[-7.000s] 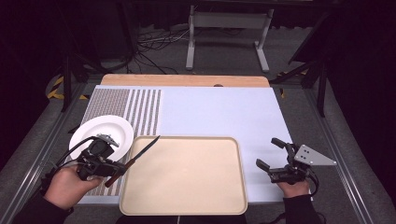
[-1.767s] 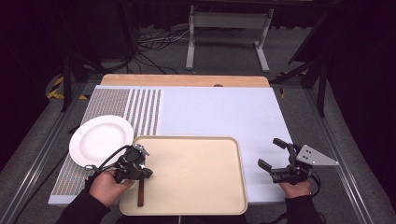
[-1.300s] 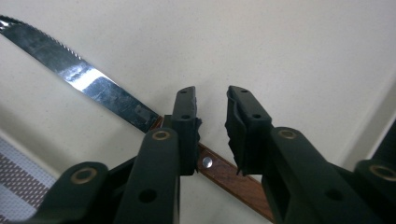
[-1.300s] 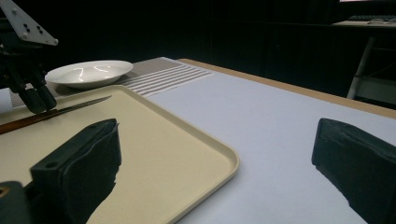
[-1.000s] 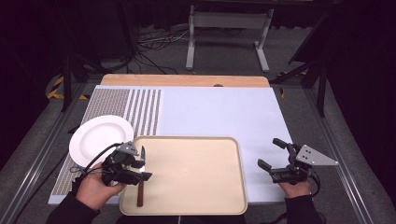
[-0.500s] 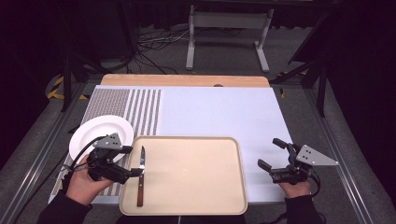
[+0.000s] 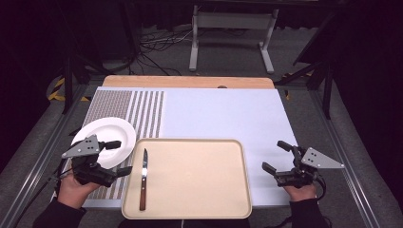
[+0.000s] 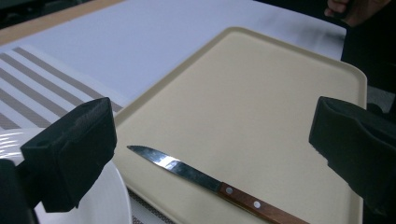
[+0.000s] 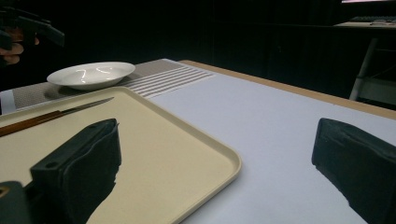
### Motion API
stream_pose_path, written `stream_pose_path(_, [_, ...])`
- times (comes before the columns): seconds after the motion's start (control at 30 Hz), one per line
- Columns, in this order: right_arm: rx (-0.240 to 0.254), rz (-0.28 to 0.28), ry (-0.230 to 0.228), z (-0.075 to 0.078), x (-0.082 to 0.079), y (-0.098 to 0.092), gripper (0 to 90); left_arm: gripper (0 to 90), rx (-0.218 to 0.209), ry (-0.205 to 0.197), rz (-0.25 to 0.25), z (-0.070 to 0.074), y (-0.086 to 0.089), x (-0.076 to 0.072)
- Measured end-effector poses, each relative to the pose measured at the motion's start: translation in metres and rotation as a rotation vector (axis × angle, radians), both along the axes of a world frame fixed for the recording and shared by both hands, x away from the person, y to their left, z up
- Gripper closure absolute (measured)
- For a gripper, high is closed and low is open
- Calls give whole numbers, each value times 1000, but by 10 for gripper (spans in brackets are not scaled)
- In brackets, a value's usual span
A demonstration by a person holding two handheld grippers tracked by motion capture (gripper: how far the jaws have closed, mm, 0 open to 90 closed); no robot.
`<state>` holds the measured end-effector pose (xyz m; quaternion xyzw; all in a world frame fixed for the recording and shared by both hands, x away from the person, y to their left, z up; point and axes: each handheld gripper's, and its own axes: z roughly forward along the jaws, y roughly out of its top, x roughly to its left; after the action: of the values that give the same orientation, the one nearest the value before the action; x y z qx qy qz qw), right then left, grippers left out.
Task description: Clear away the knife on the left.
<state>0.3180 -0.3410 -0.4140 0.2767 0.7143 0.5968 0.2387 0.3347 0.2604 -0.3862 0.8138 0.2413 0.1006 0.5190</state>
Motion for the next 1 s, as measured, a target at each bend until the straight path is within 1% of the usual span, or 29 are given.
stream_pose_path(0.07, [-1,3,1,0,0,0,21,11,-30,-20,13,-2,6,-1])
stream_pose_path(0.1, [-1,3,1,0,0,0,21,9,-35,-30,19,-3,9,-1])
stream_pose_path(0.17, [-2,1,-1,0,0,0,21,5,-62,-54,30,-5,15,-2])
stream_pose_path(0.2, [-1,3,1,0,0,0,21,5,-62,-54,30,-5,15,-2])
stream_pose_path(0.23, [0,3,-1,0,0,0,21,5,-77,-71,50,-7,20,-2])
stream_pose_path(0.3, [0,3,-1,0,0,0,21,2,-82,-64,52,-8,23,-2])
stream_pose_path(0.37, [-1,3,-2,0,0,0,21,1,-89,-75,69,-12,27,-3])
stream_pose_path(0.4, [0,4,-2,0,0,0,21,1,-101,-86,75,-14,28,-3])
stream_pose_path(0.43, [-2,5,-5,0,0,0,21,1,-101,-86,75,-14,28,-3])
stream_pose_path(0.47, [-1,5,-7,0,0,0,21,1,-113,-84,91,-17,32,-4])
stream_pose_path(0.5, [-1,5,-7,0,0,0,21,2,-113,-84,91,-17,32,-4])
stream_pose_path(0.53, [3,5,-6,0,0,0,21,2,-140,-95,94,-20,36,-5])
stream_pose_path(0.57, [2,4,-7,0,0,0,21,2,-150,-112,101,-23,38,-5])
stream_pose_path(0.6, [2,6,-10,0,0,0,21,2,-150,-112,101,-23,38,-5])
stream_pose_path(0.63, [0,5,-12,0,0,0,21,2,-166,-120,109,-27,43,-5])
stream_pose_path(0.7, [0,5,-12,0,0,0,21,2,-172,-118,116,-28,45,-5])
stream_pose_path(0.73, [3,4,-12,0,0,-1,21,2,-197,-114,126,-31,51,-4])
stream_pose_path(0.83, [1,4,-15,0,0,-1,21,2,-207,-108,140,-34,56,-4])
stream_pose_path(0.87, [0,3,-15,0,-1,-1,21,2,-198,-112,152,-38,60,-4])
stream_pose_path(0.9, [0,2,-17,0,-1,-1,21,3,-202,-121,160,-40,62,-4])
stream_pose_path(0.93, [1,2,-18,0,-1,-1,21,3,-195,-123,161,-42,65,-3])
stream_pose_path(0.97, [3,3,-17,0,-1,-1,21,3,-195,-123,161,-42,65,-3])
stream_pose_path(1.0, [3,3,-15,-1,-1,-1,21,3,-201,-124,168,-46,69,-3])
